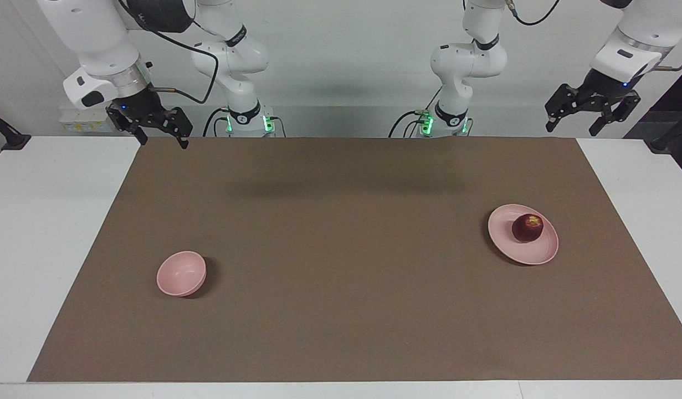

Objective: Move apple from plate to bowl
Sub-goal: 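Grasp the red apple on the pink plate with the left gripper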

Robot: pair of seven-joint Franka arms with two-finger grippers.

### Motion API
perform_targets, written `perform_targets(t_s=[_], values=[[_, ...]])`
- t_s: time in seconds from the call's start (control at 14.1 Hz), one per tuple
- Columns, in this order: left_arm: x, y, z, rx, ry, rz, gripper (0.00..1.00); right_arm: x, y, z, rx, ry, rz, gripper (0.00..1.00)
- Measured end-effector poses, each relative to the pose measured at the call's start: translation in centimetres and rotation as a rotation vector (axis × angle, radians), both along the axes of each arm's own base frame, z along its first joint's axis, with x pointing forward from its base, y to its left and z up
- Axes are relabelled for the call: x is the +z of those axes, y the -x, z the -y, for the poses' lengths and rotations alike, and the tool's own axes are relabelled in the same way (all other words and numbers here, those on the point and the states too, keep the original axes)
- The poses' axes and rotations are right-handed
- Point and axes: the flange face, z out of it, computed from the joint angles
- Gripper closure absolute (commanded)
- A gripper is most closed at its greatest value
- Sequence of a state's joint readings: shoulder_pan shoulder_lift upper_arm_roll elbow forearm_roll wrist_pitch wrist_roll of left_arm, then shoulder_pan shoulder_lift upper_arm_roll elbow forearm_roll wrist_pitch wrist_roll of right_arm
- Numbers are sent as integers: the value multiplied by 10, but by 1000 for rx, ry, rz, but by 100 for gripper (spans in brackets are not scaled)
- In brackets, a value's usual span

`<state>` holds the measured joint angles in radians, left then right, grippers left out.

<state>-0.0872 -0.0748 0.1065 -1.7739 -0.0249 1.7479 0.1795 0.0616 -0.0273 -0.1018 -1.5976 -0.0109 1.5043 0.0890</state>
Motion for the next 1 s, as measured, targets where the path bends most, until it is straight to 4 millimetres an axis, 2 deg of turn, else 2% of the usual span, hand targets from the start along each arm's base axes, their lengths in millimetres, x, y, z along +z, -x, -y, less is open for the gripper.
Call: perform_targets(t_s=[0.21, 0.43, 0.64, 0.78, 1.0], values=[[-47, -3, -2, 6, -1, 24, 0, 0, 0, 0, 0, 0, 0, 0], [-80, -2, -6, 0, -3, 37, 0, 0, 0, -2, -11, -22, 0, 0], [-116, 0, -20, -29, -11, 68, 0, -1, 1, -11, -97, -65, -5, 0], [-140, -5, -33, -26, -21, 84, 0, -7, 2, -22, -149, -89, -24, 0], [-178, -18, -39, -22, -32, 80, 0, -24, 6, -36, -279, -151, -81, 0]])
